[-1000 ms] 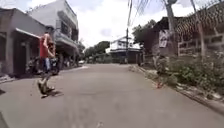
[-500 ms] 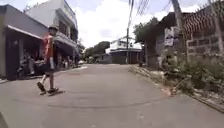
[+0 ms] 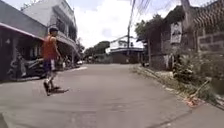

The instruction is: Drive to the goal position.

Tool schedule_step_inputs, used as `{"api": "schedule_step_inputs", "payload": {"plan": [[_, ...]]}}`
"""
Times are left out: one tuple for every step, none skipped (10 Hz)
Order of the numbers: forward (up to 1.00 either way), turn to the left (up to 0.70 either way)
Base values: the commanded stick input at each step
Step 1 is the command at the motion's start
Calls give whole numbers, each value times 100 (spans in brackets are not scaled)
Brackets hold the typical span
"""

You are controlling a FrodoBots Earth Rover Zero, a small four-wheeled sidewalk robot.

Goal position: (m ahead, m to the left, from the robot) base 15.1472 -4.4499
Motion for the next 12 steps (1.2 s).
{"api": "schedule_step_inputs", "payload": {"plan": [[100,0],[100,0],[100,0],[100,0],[100,0],[100,0],[100,0],[100,0],[100,0],[100,0],[100,0],[100,0]]}}
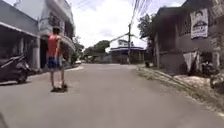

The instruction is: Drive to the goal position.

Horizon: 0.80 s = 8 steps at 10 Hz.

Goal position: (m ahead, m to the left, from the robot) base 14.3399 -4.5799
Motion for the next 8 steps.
{"api": "schedule_step_inputs", "payload": {"plan": [[100,0],[100,0],[100,0],[100,0],[100,0],[100,0],[100,0],[100,0]]}}
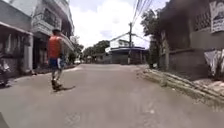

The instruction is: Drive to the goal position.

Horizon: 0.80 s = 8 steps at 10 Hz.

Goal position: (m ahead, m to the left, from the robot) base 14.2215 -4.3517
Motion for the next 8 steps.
{"api": "schedule_step_inputs", "payload": {"plan": [[100,0],[100,0],[100,0],[100,0],[100,0],[100,0],[100,0],[100,0]]}}
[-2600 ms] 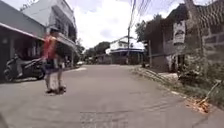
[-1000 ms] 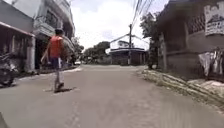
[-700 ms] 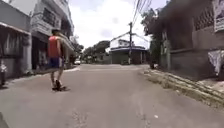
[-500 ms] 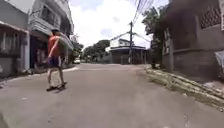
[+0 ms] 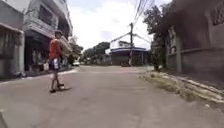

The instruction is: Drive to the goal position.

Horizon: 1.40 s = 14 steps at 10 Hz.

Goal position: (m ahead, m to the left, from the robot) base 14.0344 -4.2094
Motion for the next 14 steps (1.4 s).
{"api": "schedule_step_inputs", "payload": {"plan": [[100,0],[100,0],[100,0],[100,0],[100,0],[100,0],[100,0],[100,0],[100,0],[100,0],[100,0],[100,0],[100,0],[100,0]]}}
